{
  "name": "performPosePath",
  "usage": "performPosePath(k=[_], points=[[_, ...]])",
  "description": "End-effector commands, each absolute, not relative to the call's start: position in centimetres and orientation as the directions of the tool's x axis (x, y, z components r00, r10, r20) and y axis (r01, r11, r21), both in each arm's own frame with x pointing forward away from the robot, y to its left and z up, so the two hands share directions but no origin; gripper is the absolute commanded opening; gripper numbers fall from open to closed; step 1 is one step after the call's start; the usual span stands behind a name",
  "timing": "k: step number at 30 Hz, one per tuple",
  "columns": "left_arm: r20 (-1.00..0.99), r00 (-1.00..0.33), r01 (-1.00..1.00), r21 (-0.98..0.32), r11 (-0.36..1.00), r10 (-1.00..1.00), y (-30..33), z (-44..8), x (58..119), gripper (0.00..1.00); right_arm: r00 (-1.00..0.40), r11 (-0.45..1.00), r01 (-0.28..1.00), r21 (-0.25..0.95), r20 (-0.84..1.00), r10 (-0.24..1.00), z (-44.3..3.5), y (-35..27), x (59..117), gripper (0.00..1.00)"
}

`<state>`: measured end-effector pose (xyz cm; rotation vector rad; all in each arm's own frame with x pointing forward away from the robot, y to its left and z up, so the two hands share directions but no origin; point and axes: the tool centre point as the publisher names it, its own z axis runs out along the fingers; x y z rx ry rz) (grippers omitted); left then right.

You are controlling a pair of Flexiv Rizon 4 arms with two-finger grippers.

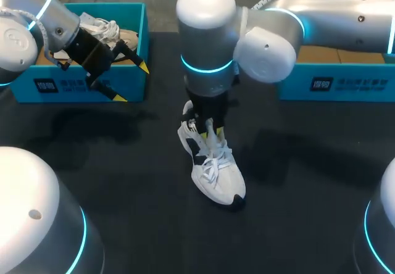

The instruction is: Take the shoe out of the shoebox, open the shoe tongue, remove and reinsert the insole, then place the shoe into the shoebox

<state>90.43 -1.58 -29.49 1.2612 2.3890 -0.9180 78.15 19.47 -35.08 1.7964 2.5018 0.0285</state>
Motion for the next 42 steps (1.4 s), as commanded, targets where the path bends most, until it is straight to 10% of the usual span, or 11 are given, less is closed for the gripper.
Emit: performPosePath(k=[1, 42], points=[[-0.515, -0.576, 0.817, -0.4, 0.416, 0.635, -1.6, -29.5, 90.4, 1.0, -0.321, 0.322, 0.946, 0.042, -0.03, 0.947, -35.7, 19.6, 78.8, 0.29], [-0.515, -0.576, 0.817, -0.4, 0.416, 0.635, -1.6, -29.5, 90.4, 1.0, -0.277, 0.29, 0.953, 0.092, -0.128, 0.952, -32.5, 19.3, 76.4, 0.3]])
